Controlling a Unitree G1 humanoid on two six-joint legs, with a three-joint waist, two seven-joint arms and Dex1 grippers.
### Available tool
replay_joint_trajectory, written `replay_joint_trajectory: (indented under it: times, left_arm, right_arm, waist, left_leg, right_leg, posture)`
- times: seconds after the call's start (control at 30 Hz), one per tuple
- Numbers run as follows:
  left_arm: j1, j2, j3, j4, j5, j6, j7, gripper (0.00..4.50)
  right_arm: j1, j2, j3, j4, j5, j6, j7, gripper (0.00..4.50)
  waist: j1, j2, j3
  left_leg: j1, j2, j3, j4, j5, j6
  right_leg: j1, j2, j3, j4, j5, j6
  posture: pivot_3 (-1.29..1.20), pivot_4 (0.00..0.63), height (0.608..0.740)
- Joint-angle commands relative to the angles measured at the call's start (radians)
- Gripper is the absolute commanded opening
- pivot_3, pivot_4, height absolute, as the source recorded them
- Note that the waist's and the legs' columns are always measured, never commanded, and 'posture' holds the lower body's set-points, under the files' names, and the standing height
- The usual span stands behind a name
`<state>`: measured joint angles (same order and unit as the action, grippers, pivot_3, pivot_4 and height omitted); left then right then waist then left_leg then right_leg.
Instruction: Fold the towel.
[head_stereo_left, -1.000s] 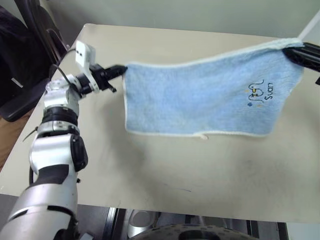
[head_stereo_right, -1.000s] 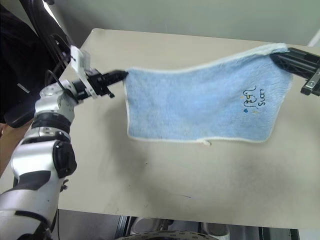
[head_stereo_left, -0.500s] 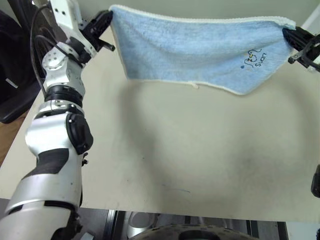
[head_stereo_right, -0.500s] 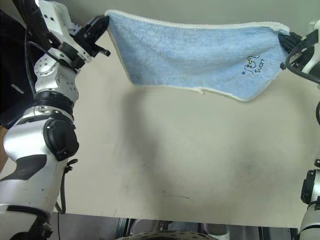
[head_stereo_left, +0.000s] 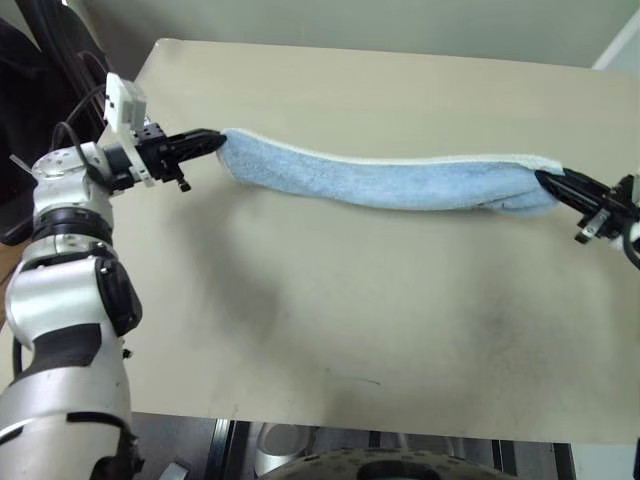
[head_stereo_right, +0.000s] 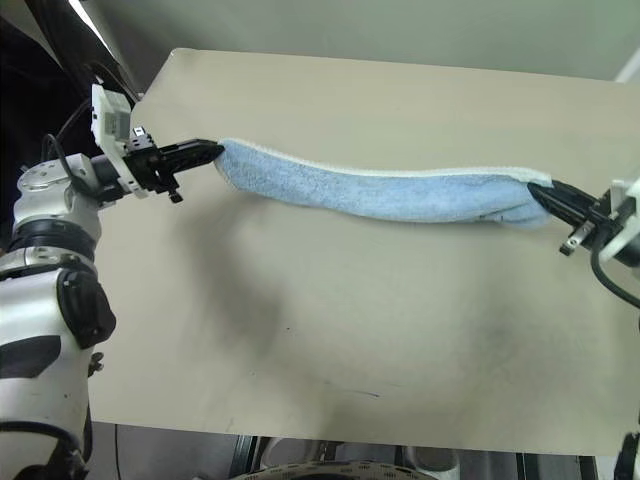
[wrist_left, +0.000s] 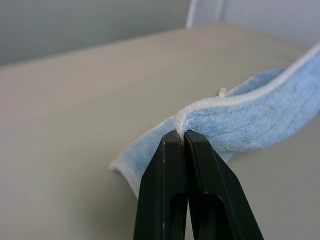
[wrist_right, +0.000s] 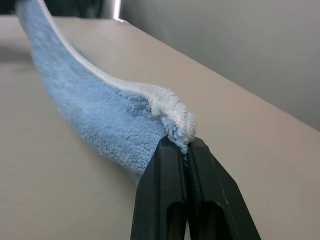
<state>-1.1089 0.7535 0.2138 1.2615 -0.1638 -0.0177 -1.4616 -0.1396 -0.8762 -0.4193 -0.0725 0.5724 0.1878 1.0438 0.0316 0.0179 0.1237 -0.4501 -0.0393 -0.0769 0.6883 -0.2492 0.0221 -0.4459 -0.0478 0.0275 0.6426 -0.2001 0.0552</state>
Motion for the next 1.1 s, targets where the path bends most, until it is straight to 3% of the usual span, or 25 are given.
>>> replay_joint_trajectory:
  times: [0.03, 0.43, 0.63, 0.8, 1.1]
  left_arm:
    - [0.066, 0.072, -0.034, -0.079, 0.017, 0.047, -0.094, 0.01]
    - [0.369, 0.230, -0.186, -0.402, -0.139, 0.241, -0.153, 0.01]
    - [0.522, 0.320, -0.255, -0.585, -0.267, 0.321, -0.153, 0.01]
    - [0.492, 0.337, -0.283, -0.567, -0.288, 0.315, -0.153, 0.01]
    - [0.309, 0.193, -0.273, -0.338, -0.174, 0.174, -0.101, 0.01]
  right_arm:
    - [0.121, 0.000, -0.083, -0.104, 0.052, 0.018, 0.050, 0.00]
    - [0.515, 0.026, -0.139, -0.216, -0.037, -0.091, 0.169, 0.00]
    - [0.636, 0.027, -0.156, -0.218, -0.071, -0.145, 0.213, 0.00]
    - [0.644, -0.005, -0.169, -0.231, -0.059, -0.108, 0.212, 0.00]
    - [0.483, -0.007, -0.111, -0.187, -0.071, -0.031, 0.098, 0.00]
  waist:
    - [-0.002, 0.000, 0.000]
    - [-0.010, -0.002, 0.000]
    - [-0.014, -0.005, 0.000]
    - [-0.015, -0.005, 0.000]
    - [-0.016, -0.005, 0.000]
  left_leg:
    - [0.002, 0.001, 0.000, 0.000, 0.000, 0.000]
    - [0.015, 0.000, 0.000, 0.000, 0.005, -0.002]
    - [0.015, 0.000, -0.002, -0.004, 0.005, -0.014]
    - [0.016, 0.001, -0.004, -0.006, 0.006, -0.013]
    - [0.015, 0.000, -0.008, -0.007, 0.010, -0.011]
  right_leg:
    - [0.002, 0.000, 0.000, 0.000, 0.000, 0.000]
    - [0.013, 0.001, 0.002, 0.000, 0.004, -0.012]
    - [0.012, 0.002, 0.002, 0.000, 0.008, -0.015]
    - [0.012, 0.003, 0.002, 0.001, 0.011, -0.019]
    - [0.012, 0.005, 0.002, 0.002, 0.013, -0.021]
  posture:
    - [0.00, 0.150, 0.733]
    - [0.00, 0.150, 0.733]
    - [0.00, 0.150, 0.733]
    - [0.00, 0.150, 0.733]
    - [0.00, 0.150, 0.733]
